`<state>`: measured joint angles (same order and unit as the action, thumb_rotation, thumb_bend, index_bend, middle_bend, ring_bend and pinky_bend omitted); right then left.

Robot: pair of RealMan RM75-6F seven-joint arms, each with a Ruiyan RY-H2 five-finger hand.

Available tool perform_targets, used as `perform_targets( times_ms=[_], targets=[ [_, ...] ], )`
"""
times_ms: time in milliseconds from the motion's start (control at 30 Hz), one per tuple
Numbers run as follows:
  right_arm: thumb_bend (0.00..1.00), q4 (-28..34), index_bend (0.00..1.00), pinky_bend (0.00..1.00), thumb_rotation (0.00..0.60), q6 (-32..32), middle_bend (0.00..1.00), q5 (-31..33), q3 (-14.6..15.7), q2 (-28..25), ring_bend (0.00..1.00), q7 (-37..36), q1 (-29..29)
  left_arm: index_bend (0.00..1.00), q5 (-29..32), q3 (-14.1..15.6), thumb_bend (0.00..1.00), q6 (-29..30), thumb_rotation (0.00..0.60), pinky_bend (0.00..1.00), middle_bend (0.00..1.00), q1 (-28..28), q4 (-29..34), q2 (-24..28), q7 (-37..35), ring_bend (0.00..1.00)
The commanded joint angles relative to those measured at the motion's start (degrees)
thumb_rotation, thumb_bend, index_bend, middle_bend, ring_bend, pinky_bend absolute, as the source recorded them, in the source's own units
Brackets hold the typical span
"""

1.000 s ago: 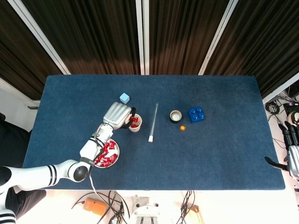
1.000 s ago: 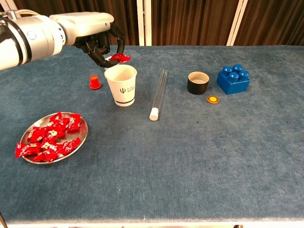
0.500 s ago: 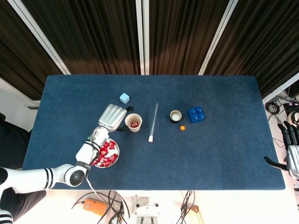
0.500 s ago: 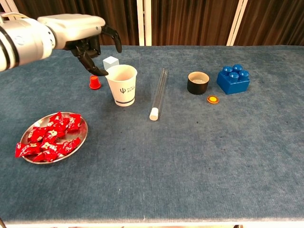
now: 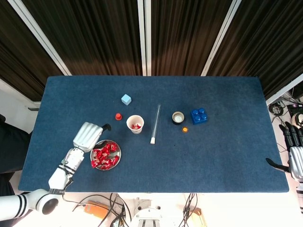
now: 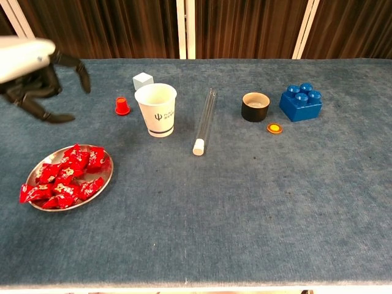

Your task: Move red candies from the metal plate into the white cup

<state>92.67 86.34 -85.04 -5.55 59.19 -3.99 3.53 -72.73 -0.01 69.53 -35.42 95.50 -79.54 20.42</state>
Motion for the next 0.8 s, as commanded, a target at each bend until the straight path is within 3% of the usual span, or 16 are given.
perform_targets(
  times_ms=[33, 400, 800],
  targets=[
    [0.17, 0.2, 0.00, 0.00, 0.600, -0.2, 0.00, -0.1, 0.0, -0.1, 0.00, 0.3, 0.1, 0.41, -0.3, 1.3, 0.19, -0.9, 0.600, 0.90, 0.96, 1.2, -2.3, -1.9, 0.1, 0.86],
    [0.17, 0.6, 0.00, 0.00, 0.600, -0.4, 0.00, 0.3, -0.1, -0.3, 0.00, 0.6, 0.3, 0.41, 0.1, 1.8, 0.19, -4.4, 0.600, 0.90, 0.96, 2.6, -8.4, -7.7, 1.2, 0.86],
    [0.17, 0.4, 0.00, 0.00, 0.600, -0.5, 0.00, 0.6, -0.1, -0.2, 0.00, 0.4, 0.2, 0.41, 1.2, 0.3, 0.20, -7.9, 0.600, 0.90, 0.96, 2.1, -10.5, -9.8, 2.9, 0.86]
  ],
)
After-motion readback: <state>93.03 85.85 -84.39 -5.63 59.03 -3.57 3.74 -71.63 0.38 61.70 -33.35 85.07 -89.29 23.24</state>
